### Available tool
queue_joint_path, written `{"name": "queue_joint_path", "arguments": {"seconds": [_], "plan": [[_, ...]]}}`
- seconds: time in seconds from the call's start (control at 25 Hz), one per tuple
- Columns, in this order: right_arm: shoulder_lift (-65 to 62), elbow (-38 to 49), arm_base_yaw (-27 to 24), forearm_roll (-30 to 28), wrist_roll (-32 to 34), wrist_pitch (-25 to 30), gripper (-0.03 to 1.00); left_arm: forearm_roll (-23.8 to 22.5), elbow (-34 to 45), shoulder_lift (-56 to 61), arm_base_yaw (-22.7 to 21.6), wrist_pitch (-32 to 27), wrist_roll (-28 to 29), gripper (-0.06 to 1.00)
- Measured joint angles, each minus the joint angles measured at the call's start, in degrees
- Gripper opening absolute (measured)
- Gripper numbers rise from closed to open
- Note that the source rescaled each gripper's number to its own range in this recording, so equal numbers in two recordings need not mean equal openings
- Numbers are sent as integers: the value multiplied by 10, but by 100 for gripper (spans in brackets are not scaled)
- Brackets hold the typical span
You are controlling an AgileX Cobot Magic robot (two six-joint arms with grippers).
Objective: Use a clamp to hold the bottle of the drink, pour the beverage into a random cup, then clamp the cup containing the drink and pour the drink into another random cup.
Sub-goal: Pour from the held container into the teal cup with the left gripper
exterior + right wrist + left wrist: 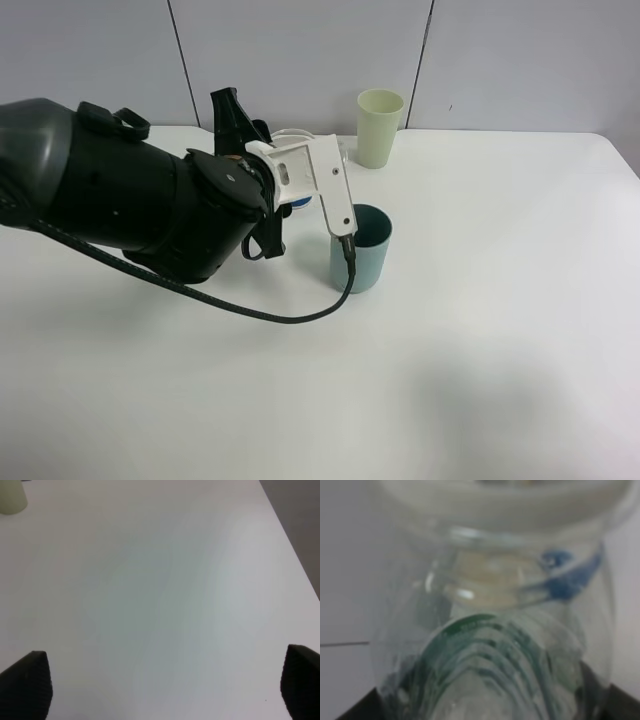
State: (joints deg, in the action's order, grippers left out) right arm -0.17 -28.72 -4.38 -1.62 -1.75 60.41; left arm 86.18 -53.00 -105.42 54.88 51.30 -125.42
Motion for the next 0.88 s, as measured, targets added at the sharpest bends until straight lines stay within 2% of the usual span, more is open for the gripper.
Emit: {"name": "queue_joint_path", "arguments": {"seconds": [0.56,0.88], "plan": [[0,0,0,0,1,0,70,0,-5,-39,1,15,-23,4],[0,0,0,0,1,0,70,8,-25,-39,1,24,-79,4]]}}
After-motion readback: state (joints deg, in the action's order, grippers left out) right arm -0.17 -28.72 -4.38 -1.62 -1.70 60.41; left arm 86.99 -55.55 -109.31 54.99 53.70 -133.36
